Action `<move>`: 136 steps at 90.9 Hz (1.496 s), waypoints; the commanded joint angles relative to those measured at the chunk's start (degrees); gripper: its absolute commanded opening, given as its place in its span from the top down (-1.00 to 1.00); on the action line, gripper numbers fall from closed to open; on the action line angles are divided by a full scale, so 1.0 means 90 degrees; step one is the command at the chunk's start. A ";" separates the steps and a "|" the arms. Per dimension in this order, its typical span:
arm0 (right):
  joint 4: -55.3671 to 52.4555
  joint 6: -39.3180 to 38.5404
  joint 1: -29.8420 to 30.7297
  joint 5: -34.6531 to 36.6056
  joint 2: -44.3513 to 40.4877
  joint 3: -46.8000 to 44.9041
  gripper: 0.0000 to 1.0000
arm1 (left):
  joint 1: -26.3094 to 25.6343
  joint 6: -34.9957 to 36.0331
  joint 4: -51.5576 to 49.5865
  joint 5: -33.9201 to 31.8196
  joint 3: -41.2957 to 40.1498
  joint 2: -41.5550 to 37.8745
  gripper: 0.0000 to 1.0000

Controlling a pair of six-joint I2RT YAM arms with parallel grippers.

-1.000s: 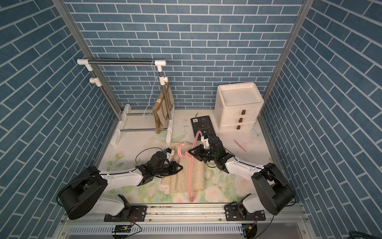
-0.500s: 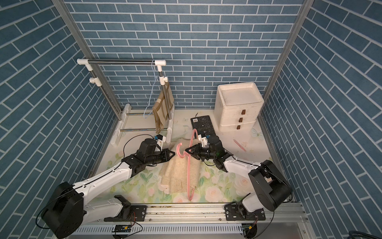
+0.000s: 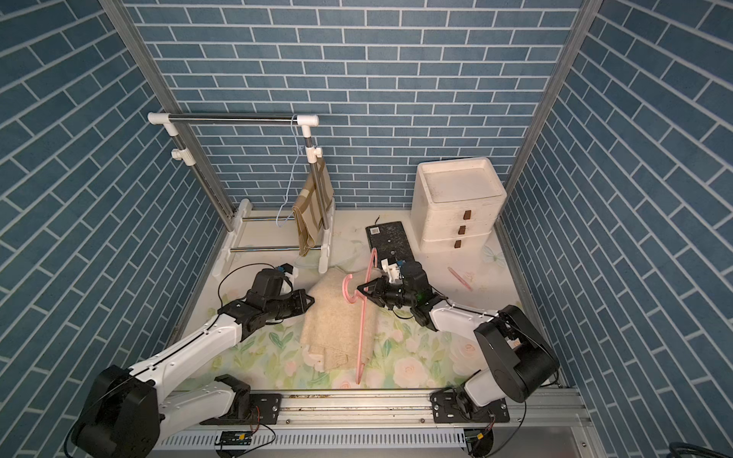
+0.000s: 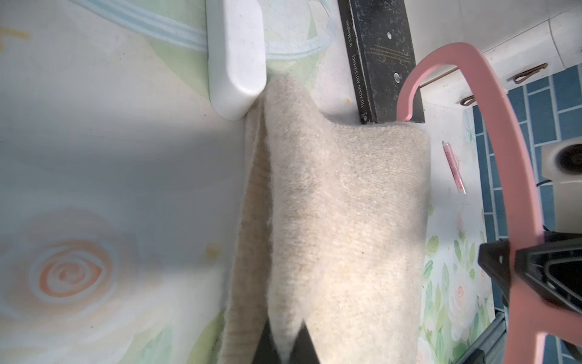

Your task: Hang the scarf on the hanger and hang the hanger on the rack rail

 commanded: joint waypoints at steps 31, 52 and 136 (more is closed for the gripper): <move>-0.0128 -0.0480 -0.0435 -0.0336 -0.0007 -0.0274 1.00 | 0.0586 0.0443 0.0093 -0.0095 -0.0050 0.0302 1.00; -0.0374 -0.0491 -0.0459 -0.0623 -0.0240 0.0152 1.00 | 0.0586 0.0090 0.0636 0.0194 -0.0484 0.0267 0.66; -0.1790 0.0393 -0.1098 0.0199 -0.1366 0.2223 1.00 | -0.1928 -0.1045 0.0656 0.0665 0.2635 -0.0898 -0.22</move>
